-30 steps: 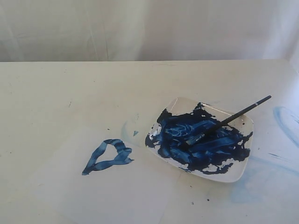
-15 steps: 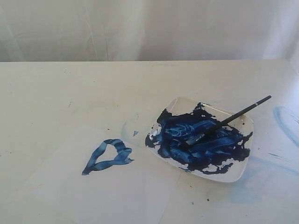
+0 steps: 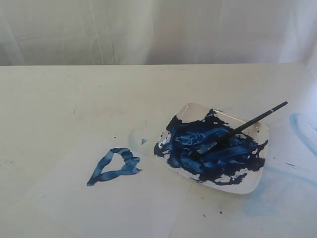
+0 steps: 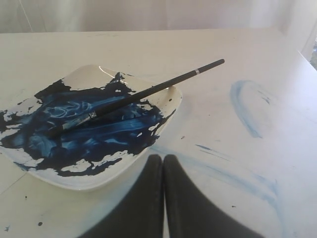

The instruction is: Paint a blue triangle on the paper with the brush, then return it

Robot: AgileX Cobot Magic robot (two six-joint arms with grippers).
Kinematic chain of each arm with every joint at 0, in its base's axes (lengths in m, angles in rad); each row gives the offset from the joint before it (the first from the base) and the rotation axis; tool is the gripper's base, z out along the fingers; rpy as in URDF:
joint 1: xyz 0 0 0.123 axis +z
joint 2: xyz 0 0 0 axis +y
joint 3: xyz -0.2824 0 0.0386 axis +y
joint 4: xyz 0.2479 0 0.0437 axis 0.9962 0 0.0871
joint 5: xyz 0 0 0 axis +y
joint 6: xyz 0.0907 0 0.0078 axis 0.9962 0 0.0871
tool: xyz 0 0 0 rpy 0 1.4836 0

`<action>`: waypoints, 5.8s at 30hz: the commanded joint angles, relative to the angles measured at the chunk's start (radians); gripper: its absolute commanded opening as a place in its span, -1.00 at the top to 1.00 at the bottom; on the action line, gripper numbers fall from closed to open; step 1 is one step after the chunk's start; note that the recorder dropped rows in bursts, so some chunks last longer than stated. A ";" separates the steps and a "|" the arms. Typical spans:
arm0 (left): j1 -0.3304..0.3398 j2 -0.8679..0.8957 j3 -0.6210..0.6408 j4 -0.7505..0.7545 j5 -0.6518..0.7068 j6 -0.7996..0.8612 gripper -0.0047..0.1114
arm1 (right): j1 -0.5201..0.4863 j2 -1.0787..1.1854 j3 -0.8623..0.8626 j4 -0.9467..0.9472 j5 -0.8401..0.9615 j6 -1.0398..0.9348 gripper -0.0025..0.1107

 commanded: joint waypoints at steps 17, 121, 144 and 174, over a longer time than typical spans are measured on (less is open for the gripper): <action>0.066 -0.007 0.344 0.408 0.002 -0.658 0.92 | 0.001 -0.006 0.002 0.003 -0.013 -0.014 0.96; 0.013 -0.007 0.646 0.659 -0.122 -0.832 0.92 | 0.001 -0.006 0.002 0.003 -0.013 -0.014 0.96; 0.013 -0.007 0.646 0.659 -0.122 -0.828 0.92 | 0.001 -0.006 0.002 0.004 -0.013 -0.014 0.96; 0.013 -0.007 0.646 0.659 -0.122 -0.828 0.92 | 0.001 -0.006 0.002 0.004 -0.013 -0.014 0.96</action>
